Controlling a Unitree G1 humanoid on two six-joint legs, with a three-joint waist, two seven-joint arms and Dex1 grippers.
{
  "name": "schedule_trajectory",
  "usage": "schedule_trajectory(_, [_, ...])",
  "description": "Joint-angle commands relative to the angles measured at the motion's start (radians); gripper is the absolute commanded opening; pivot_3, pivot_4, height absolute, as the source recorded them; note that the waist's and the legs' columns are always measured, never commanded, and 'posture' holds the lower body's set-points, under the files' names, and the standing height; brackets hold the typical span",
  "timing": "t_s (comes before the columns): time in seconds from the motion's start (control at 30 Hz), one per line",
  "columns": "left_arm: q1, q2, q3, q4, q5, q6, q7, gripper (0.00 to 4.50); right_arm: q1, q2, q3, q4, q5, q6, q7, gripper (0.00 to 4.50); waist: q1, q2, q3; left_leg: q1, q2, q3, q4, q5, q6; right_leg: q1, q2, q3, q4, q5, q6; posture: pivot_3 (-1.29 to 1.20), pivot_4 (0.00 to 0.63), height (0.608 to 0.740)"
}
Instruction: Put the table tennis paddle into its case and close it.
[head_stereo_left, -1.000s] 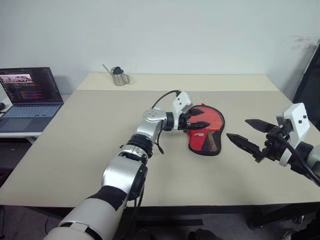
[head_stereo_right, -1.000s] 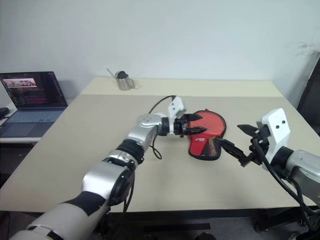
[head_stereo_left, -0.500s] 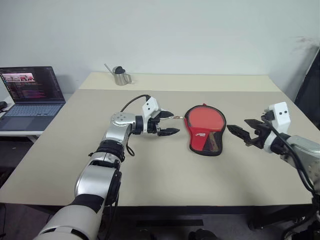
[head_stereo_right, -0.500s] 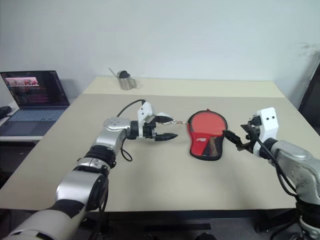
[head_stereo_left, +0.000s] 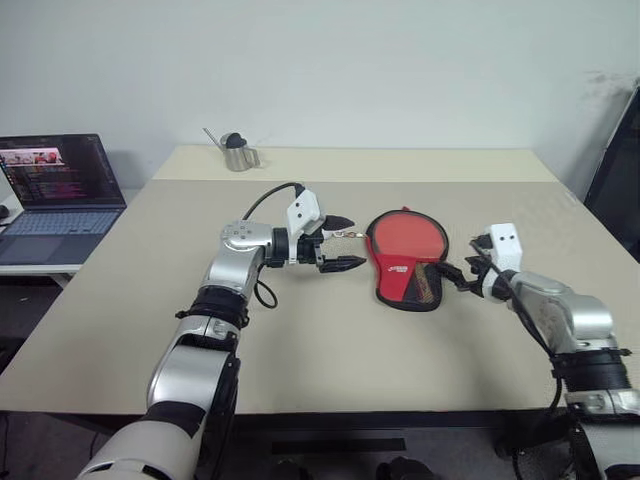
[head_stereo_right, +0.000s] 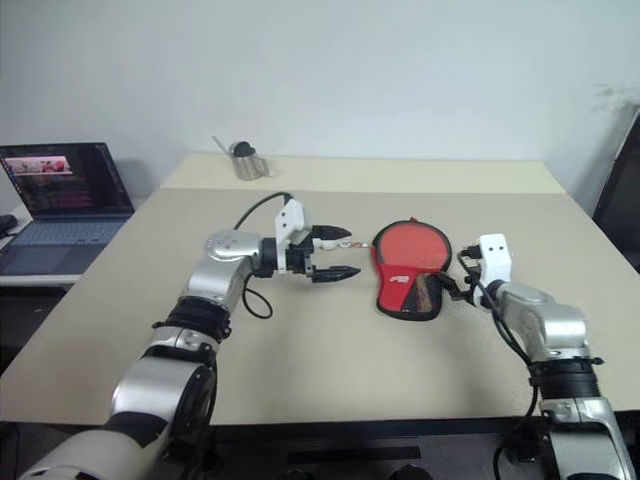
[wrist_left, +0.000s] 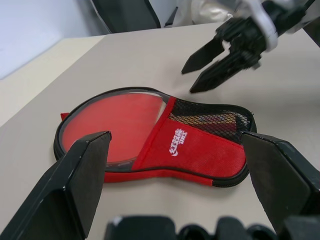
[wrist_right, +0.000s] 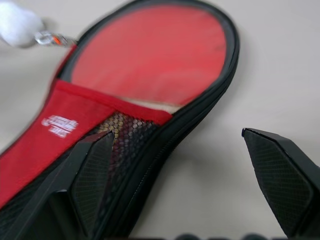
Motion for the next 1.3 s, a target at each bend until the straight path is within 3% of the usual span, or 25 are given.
schedule_trajectory(0.03, [-0.012, 0.013, 0.000, -0.052, -0.022, 0.006, 0.006, 4.48, -0.060, 0.028, 0.002, 0.094, -0.068, -0.075, 0.001, 4.50, -0.001, 0.000, 0.000, 0.000, 0.000, 0.000, 0.000, 0.000, 0.000, 0.000, 0.000, 0.000, 0.000, 0.000, 0.000, 0.00, 0.150, 0.740])
schedule_trajectory(0.4, [-0.019, 0.010, -0.017, -0.051, -0.017, -0.002, 0.011, 4.48, -0.132, 0.047, 0.001, 0.284, -0.160, -0.085, 0.043, 4.50, -0.006, 0.000, 0.000, 0.000, 0.000, 0.000, 0.000, 0.000, 0.000, 0.000, 0.000, 0.000, 0.000, 0.000, 0.000, 0.00, 0.150, 0.740])
schedule_trajectory(0.57, [-0.013, 0.014, -0.025, -0.049, -0.014, -0.010, 0.007, 4.48, -0.140, 0.038, 0.060, 0.266, -0.178, -0.050, 0.144, 4.50, -0.009, 0.000, 0.000, 0.001, 0.000, 0.000, 0.000, 0.000, 0.000, 0.000, 0.000, 0.000, 0.001, 0.000, 0.000, 0.00, 0.150, 0.740])
schedule_trajectory(0.93, [-0.008, 0.019, -0.032, -0.042, -0.013, -0.019, 0.009, 4.48, -0.182, 0.109, 0.092, 0.309, -0.247, -0.062, 0.153, 4.50, -0.024, 0.001, 0.000, 0.002, 0.001, 0.000, 0.000, 0.000, 0.000, 0.000, 0.002, 0.001, 0.002, 0.000, 0.000, 0.00, 0.150, 0.740])
schedule_trajectory(1.07, [-0.009, 0.019, -0.033, -0.033, -0.011, -0.024, 0.010, 4.50, -0.194, 0.124, 0.097, 0.330, -0.272, -0.070, 0.158, 3.66, -0.024, 0.001, -0.001, 0.003, 0.001, 0.000, 0.000, 0.000, 0.000, 0.000, 0.002, 0.001, 0.004, 0.000, 0.000, 0.00, 0.150, 0.740])
schedule_trajectory(1.3, [-0.003, 0.021, -0.032, -0.032, -0.015, -0.020, 0.003, 4.50, -0.194, 0.147, 0.095, 0.331, -0.296, -0.066, 0.157, 1.34, -0.024, 0.001, -0.001, 0.005, 0.001, -0.001, 0.002, 0.002, 0.003, 0.000, 0.002, 0.002, 0.011, 0.000, -0.001, 0.00, 0.150, 0.740])
